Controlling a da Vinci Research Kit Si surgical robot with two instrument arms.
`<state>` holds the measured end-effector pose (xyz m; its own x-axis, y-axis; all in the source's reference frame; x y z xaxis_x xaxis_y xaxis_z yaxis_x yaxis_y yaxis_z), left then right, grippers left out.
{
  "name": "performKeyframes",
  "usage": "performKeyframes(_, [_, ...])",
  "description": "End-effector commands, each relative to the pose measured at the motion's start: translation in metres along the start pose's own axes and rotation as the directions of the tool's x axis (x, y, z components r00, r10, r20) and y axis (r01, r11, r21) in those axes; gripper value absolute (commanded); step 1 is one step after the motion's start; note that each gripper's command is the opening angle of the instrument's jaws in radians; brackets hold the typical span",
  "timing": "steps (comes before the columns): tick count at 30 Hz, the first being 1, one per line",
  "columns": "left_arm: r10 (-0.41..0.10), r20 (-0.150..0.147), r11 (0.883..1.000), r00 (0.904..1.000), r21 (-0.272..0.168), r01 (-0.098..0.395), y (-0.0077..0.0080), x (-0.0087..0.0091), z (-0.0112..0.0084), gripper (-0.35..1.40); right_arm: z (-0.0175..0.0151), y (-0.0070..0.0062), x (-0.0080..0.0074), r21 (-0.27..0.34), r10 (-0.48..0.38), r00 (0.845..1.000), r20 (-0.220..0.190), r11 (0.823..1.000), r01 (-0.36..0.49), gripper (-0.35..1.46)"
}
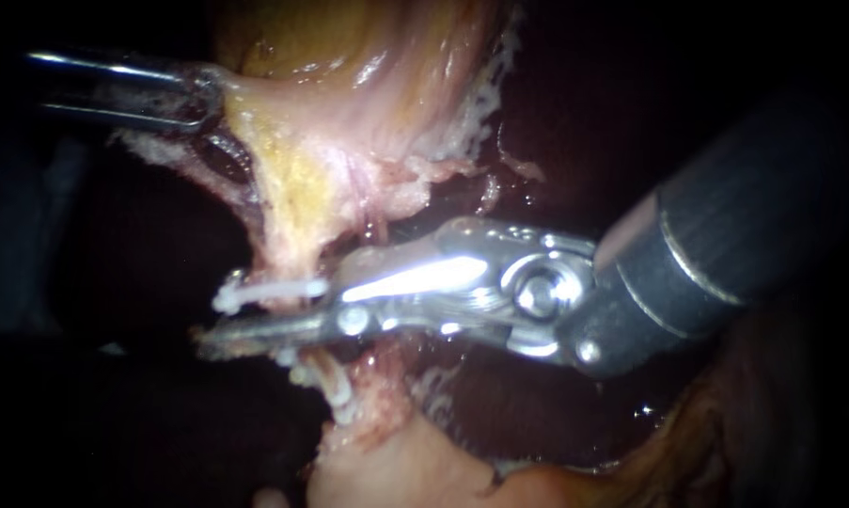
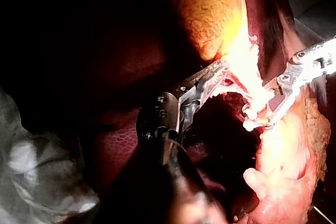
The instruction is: Going back third clip left tube
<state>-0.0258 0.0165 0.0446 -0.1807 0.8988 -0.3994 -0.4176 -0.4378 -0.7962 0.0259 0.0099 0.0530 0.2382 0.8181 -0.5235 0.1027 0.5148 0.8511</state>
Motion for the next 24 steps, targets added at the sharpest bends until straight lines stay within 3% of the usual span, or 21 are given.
performKeyframes(1, [0.001, 0.001, 1.0, 1.0, 0.0, -0.001, 0.0, 0.0, 0.0, -0.35, -0.0002, 0.0005, -0.0003, 0.001, -0.006, 1.0, 0.002, 1.0, 0.006, 0.46])
performKeyframes(7, [0.002, 0.0, 1.0, 1.0, 0.0, -0.002, 0.0, 0.0, 0.0001, -0.35, -0.001, 0.0034, -0.0009, -0.086, -0.098, 0.995, -0.022, 0.992, 0.096, 0.49])
performKeyframes(12, [0.002, 0.0, 1.0, 1.0, 0.0, -0.002, 0.0, -0.0001, 0.0, -0.35, -0.0032, 0.0047, -0.002, -0.118, -0.186, 0.983, 0.006, 0.976, 0.185, 0.49])
performKeyframes(17, [0.002, 0.001, 1.0, 1.0, 0.0, -0.002, 0.0, -0.0001, 0.0, -0.35, -0.0075, 0.0035, -0.0031, -0.129, -0.331, 0.943, 0.03, 0.934, 0.332, 0.5])
performKeyframes(24, [0.002, 0.001, 1.0, 1.0, -0.001, -0.002, 0.0, -0.0001, -0.0001, -0.35, -0.0147, 0.0009, -0.0037, -0.126, -0.446, 0.893, 0.055, 0.885, 0.449, 0.5])
